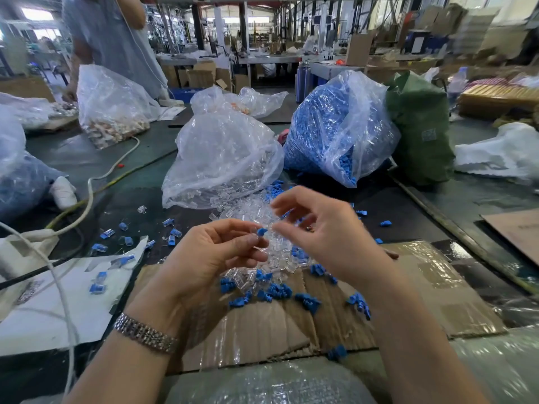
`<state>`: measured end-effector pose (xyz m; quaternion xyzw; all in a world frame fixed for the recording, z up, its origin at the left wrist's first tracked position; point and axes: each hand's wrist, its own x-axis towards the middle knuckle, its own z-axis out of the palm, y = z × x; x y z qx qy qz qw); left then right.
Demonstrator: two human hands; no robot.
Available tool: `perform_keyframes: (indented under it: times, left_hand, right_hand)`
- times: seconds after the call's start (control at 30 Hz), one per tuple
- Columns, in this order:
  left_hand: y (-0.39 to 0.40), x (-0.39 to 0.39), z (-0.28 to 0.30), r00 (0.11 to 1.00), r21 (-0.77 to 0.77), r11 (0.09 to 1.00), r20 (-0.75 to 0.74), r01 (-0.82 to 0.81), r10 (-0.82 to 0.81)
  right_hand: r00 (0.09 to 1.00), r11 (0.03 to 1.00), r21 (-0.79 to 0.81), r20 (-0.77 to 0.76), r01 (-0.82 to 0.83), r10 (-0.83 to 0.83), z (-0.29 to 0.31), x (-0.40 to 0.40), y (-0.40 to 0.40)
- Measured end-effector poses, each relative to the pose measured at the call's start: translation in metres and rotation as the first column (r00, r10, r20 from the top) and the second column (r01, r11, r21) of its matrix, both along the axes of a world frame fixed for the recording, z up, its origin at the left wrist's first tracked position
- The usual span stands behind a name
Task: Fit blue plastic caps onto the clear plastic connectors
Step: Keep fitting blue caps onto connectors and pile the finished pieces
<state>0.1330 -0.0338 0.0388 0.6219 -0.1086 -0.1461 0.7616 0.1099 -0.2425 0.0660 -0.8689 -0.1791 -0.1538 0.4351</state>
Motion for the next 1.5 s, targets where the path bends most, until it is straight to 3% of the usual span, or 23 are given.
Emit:
perform_keyframes:
  times: [0.07,0.1,0.17,0.23,0.33,0.6,0.67,0.77,0.87,1.03,1.23,1.5]
  left_hand:
    - [0.000,0.000,-0.001,1.000,-0.041,0.999,-0.023,-0.021,0.020]
    - [0.000,0.001,-0.002,0.999,-0.057,0.998,-0.029,-0.028,0.026]
    - [-0.001,0.001,-0.002,0.999,-0.083,0.996,-0.037,-0.035,0.033]
    - [-0.001,0.002,-0.002,0.998,-0.094,0.995,-0.043,-0.040,0.036]
    - [0.001,0.004,-0.003,0.998,-0.114,0.992,-0.053,-0.048,0.043]
    - [0.002,0.006,-0.003,0.993,-0.171,0.979,-0.059,-0.111,0.102]
    - [0.003,0.006,-0.003,0.990,-0.189,0.973,-0.062,-0.136,0.126]
    - [0.004,0.009,-0.005,0.984,-0.243,0.955,-0.081,-0.171,0.156]
    - [0.005,0.012,-0.006,0.978,-0.275,0.940,-0.099,-0.204,0.183]
    - [0.001,0.011,-0.005,0.981,-0.282,0.939,-0.062,-0.196,0.186]
    - [-0.008,0.006,-0.003,0.983,-0.158,0.973,0.051,-0.167,0.177]
    - [-0.010,0.003,-0.002,0.950,-0.063,0.964,0.160,-0.260,0.267]
  right_hand:
    - [0.962,0.951,-0.174,-0.050,0.256,-0.269,-0.002,0.007,-0.015]
    - [0.898,0.862,-0.350,-0.107,0.368,-0.426,-0.004,0.011,-0.023]
    - [0.727,0.684,-0.618,-0.250,0.389,-0.639,-0.009,0.013,-0.032]
    - [0.646,0.646,-0.696,-0.342,0.313,-0.682,-0.013,0.015,-0.035]
    - [0.659,0.640,-0.712,-0.337,0.288,-0.672,-0.017,0.018,-0.034]
    - [0.707,0.685,-0.624,-0.284,0.377,-0.647,-0.013,0.020,-0.038]
    - [0.748,0.756,-0.516,-0.292,0.402,-0.596,-0.008,0.017,-0.040]
    - [0.827,0.947,-0.179,-0.462,0.267,-0.321,0.002,0.008,-0.033]
    - [0.752,0.991,0.132,-0.656,0.031,0.063,0.005,-0.002,-0.014]
    - [0.739,0.990,0.076,-0.659,-0.118,0.139,0.003,-0.008,0.006]
    - [0.734,0.989,0.097,-0.662,-0.116,0.151,0.003,-0.011,0.011]
    - [0.786,0.994,0.026,-0.610,-0.102,0.096,-0.003,-0.007,0.018]
